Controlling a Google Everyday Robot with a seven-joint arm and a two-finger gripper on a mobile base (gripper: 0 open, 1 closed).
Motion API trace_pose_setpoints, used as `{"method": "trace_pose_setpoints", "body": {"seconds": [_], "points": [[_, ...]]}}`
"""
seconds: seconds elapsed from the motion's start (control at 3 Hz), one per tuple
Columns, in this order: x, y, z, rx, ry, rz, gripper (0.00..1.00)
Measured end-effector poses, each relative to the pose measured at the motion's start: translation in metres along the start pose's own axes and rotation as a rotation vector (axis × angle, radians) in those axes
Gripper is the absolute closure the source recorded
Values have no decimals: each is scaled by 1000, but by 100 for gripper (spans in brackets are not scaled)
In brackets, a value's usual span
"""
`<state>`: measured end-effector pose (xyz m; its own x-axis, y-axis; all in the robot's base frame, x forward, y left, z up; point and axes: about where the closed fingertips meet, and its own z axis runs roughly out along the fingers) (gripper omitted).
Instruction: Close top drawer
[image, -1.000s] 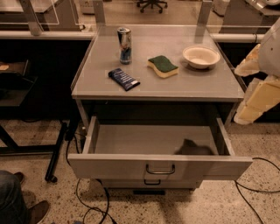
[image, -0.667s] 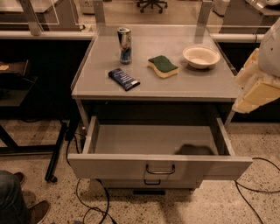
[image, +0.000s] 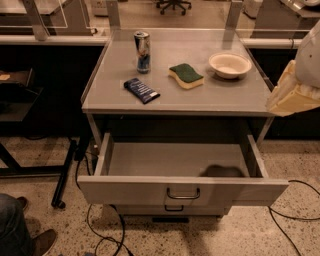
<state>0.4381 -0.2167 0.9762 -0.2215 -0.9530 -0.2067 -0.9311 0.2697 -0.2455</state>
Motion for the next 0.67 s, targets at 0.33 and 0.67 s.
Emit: {"method": "trace_pose_setpoints", "body": {"seconds": [0.33,0.67], "points": [[4,-3,-5,27,25,10,100],[23,7,8,52,74,33,100]]}}
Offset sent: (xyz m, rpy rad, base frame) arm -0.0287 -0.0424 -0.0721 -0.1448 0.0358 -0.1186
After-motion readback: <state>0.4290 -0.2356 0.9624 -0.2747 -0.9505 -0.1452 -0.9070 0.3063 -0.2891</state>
